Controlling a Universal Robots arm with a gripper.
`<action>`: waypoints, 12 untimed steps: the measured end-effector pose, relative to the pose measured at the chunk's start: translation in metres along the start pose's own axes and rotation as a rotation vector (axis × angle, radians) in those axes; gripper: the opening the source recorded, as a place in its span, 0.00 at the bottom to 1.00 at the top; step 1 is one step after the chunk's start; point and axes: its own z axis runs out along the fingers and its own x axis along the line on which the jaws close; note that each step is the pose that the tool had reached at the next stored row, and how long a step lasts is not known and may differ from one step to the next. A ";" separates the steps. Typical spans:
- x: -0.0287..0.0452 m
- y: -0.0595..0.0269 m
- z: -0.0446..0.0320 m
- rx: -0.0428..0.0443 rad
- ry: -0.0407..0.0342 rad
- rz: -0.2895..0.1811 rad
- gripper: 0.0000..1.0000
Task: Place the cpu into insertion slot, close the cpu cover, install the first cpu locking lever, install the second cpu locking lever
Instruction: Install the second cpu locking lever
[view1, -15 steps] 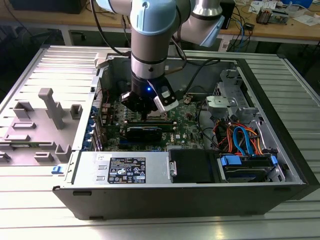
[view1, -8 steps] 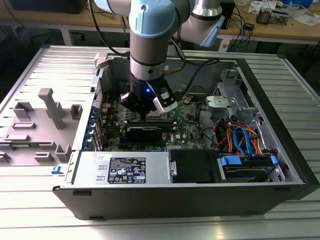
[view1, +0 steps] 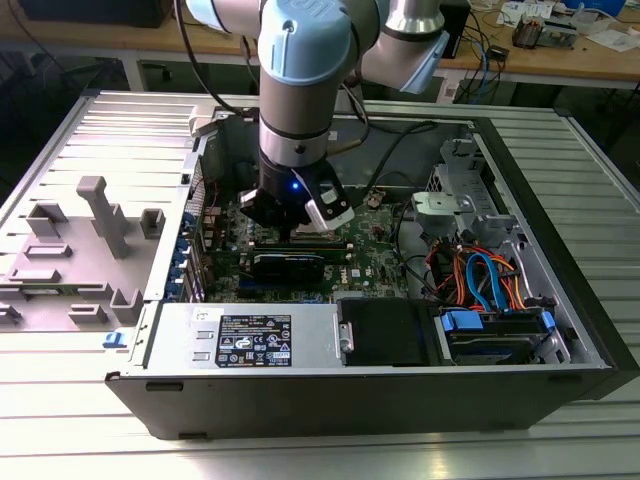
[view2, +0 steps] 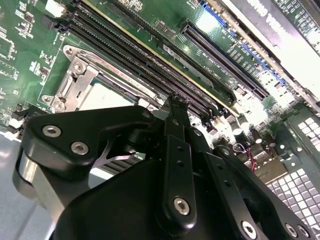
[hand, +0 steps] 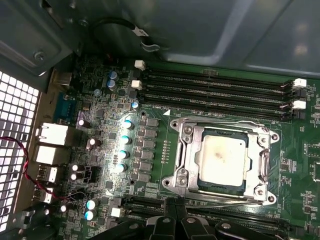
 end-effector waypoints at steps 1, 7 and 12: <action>0.0001 -0.0001 0.0008 -0.0022 0.0002 -0.001 0.11; 0.0009 -0.0001 0.0022 -0.0103 -0.0007 -0.003 0.11; 0.0017 -0.0002 0.0028 -0.0154 -0.0013 -0.003 0.11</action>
